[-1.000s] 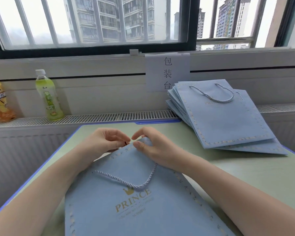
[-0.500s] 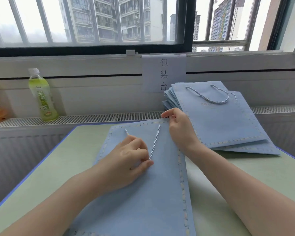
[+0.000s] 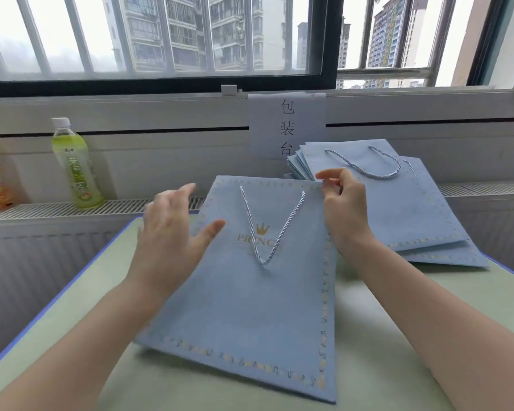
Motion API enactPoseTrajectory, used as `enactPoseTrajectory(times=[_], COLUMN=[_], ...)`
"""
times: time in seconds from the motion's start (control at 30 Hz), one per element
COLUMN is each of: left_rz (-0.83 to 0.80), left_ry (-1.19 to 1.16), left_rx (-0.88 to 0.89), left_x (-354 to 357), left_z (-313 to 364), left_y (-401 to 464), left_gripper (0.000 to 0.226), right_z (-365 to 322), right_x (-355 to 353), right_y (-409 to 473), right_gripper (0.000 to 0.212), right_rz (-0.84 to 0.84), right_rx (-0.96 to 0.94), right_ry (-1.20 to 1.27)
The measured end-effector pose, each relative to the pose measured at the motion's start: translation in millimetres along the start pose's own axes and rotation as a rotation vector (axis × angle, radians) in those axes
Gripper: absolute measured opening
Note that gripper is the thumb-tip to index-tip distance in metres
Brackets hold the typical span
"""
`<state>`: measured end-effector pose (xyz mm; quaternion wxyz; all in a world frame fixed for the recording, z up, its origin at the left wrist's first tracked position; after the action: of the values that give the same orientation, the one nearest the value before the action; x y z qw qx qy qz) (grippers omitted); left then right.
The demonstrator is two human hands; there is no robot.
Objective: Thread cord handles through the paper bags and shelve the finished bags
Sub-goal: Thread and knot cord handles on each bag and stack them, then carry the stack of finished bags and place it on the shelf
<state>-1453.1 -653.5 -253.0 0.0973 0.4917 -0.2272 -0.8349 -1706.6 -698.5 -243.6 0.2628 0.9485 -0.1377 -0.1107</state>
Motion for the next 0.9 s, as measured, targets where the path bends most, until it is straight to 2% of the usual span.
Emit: enactPoseTrajectory(times=[0.03, 0.07, 0.1, 0.17, 0.27, 0.37, 0.47, 0.57, 0.63, 0.77, 0.83, 0.9], left_rz=[-0.137, -0.291, -0.437, -0.544, -0.385, -0.182, -0.025, 0.075, 0.008, -0.331, -0.357, -0.279], left_ry=[-0.142, -0.336, -0.536, -0.730, -0.871, -1.025, -1.022, -1.033, -1.090, -1.210, -1.178, -1.151], left_rx=[-0.166, -0.298, -0.374, -0.411, -0.401, -0.388, -0.334, -0.324, -0.315, -0.284, -0.245, -0.202], left_x=[2.2, 6.5, 12.6, 19.9, 22.7, 21.9, 18.9, 13.8, 16.1, 32.7, 35.5, 34.2], left_z=[-10.2, -17.1, -20.9, -27.1, -38.4, -40.8, -42.0, -44.7, -42.4, -28.9, -23.1, -16.1], left_y=[3.3, 3.5, 1.2, 0.1, 3.8, 3.9, 1.5, 2.2, 3.8, 0.8, -3.0, -3.3], left_gripper=[0.064, 0.059, 0.048, 0.032, 0.030, 0.024, 0.019, 0.020, 0.020, 0.023, 0.022, 0.018], right_z=[-0.1, -0.6, -1.4, -2.6, 4.8, 11.9, 10.2, 10.0, 4.7, -4.3, -10.4, -20.7], right_x=[-2.5, -3.7, -4.6, -4.7, 8.5, 30.9, 48.2, 51.6, 46.7, 28.4, 19.0, 10.0], right_y=[1.1, 1.7, 1.3, 0.3, -1.8, -11.2, -29.6, -32.9, -28.4, -14.3, -10.0, -6.4], right_gripper=[0.022, 0.020, 0.019, 0.016, 0.030, 0.055, 0.041, 0.034, 0.032, 0.019, 0.019, 0.024], right_rz=[0.036, 0.065, 0.089, 0.107, -0.005, -0.229, -0.454, -0.508, -0.446, -0.317, -0.255, -0.213], right_rx=[-0.003, -0.005, -0.010, -0.014, 0.098, 0.234, 0.304, 0.266, 0.203, 0.110, 0.074, 0.040], right_ry=[0.016, 0.034, 0.048, 0.069, 0.067, -0.076, -0.024, -0.052, -0.054, -0.055, -0.055, -0.103])
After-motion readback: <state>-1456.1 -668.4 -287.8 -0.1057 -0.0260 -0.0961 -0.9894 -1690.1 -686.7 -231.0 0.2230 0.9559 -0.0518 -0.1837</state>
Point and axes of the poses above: each hand's wrist, its own y-axis towards the middle knuckle, its own x-axis out of the palm, z = x × y, the point moved 4 cm from there along y, towards the middle knuckle, and after that the axes turned 10 degrees about -z, right-handed, at the moved point
